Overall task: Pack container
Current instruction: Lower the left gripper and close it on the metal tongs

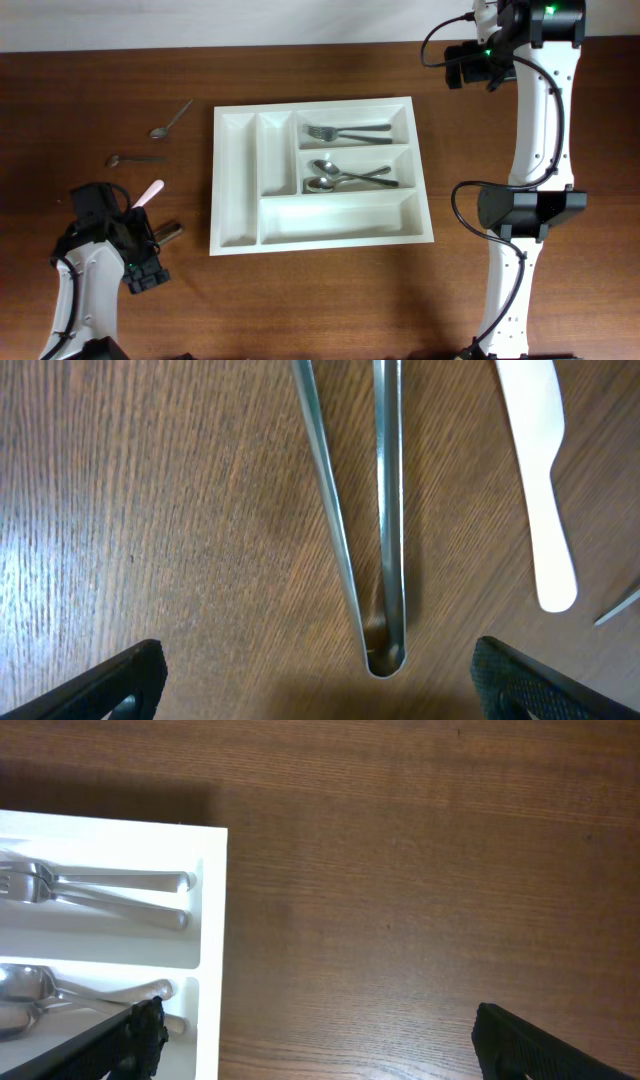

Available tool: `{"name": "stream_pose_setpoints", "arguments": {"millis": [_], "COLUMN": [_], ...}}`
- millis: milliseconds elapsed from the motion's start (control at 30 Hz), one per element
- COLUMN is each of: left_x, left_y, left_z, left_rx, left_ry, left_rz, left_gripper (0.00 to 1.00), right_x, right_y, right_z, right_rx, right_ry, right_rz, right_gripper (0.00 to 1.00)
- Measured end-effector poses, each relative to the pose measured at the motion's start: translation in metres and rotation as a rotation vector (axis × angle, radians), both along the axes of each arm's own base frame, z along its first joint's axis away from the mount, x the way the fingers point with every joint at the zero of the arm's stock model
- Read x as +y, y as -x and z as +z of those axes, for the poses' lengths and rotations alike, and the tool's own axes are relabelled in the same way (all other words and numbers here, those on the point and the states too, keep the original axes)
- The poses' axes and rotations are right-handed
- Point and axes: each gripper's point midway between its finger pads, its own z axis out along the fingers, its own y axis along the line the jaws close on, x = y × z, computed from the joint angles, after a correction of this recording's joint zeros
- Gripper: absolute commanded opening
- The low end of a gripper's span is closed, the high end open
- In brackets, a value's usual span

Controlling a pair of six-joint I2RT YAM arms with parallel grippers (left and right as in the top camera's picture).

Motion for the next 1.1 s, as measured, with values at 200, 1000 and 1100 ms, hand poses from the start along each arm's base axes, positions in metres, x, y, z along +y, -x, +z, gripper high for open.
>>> {"name": "stream_pose_setpoints", "arguments": {"millis": [200,1000,1100], "left_x": [0.01,0.021,0.021], "left_y": [-0.002,-0.001,-0.001], "left_z": [0.002,-0.048,-0.048], "left_rx": [-0.006,0.143,0.146], "left_ry": [-0.048,-0.048,-0.047], "left_rz": [0.041,0.056,0.056], "left_gripper": [0.99,0.99,0.99], "right_x": [0.0,0.0,0.0], "right_y": [0.0,0.0,0.0], "right_z": [0.0,0.0,0.0], "right_rx": [0.0,0.0,0.0], "right_ry": [0.0,0.0,0.0], "right_rz": [0.0,0.0,0.0], "right_gripper": [0.99,0.99,0.99]}}
